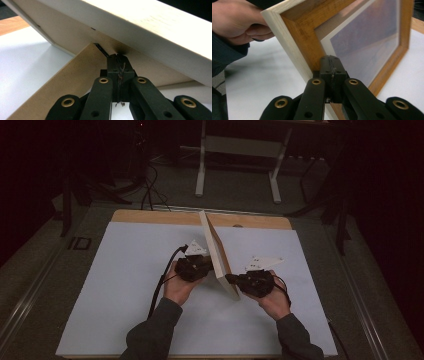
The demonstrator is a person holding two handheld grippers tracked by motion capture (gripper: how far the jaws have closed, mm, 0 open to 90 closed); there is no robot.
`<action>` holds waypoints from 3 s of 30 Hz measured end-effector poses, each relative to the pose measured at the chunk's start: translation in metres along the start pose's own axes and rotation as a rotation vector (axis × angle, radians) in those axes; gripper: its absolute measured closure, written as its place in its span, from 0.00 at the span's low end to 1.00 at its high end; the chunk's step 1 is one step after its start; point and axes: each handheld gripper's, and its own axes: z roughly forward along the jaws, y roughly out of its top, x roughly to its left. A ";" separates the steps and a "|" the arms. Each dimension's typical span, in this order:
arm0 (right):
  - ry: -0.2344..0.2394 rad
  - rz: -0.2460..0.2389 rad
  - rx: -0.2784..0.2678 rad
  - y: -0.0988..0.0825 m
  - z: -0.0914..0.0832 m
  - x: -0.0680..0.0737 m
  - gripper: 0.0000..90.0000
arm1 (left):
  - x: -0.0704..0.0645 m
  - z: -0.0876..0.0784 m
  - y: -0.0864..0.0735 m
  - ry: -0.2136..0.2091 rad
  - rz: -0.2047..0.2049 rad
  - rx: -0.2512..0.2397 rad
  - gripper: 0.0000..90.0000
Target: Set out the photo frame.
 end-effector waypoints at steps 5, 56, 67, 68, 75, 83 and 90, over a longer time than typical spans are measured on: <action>0.011 -0.003 -0.004 0.000 0.001 0.003 1.00 | 0.004 0.001 -0.001 -0.039 -0.022 -0.011 1.00; 0.048 -0.032 0.030 0.008 0.022 0.016 0.93 | 0.028 -0.032 -0.006 -0.050 -0.071 -0.019 0.77; 0.020 -0.013 0.057 0.001 0.019 0.008 0.87 | 0.031 -0.040 -0.004 -0.035 -0.107 -0.022 0.65; 0.018 -0.012 0.061 0.000 0.018 0.008 0.87 | 0.030 -0.043 -0.004 -0.038 -0.110 -0.033 0.65; 0.006 0.002 0.064 -0.002 0.015 0.003 0.85 | 0.029 -0.054 -0.002 0.001 -0.111 -0.058 0.55; -0.009 0.008 0.067 -0.003 0.015 0.002 0.82 | 0.026 -0.067 -0.003 -0.029 -0.128 -0.127 0.54; -0.017 0.015 0.067 -0.006 0.013 -0.001 0.82 | 0.020 -0.076 0.000 -0.047 -0.163 -0.199 0.49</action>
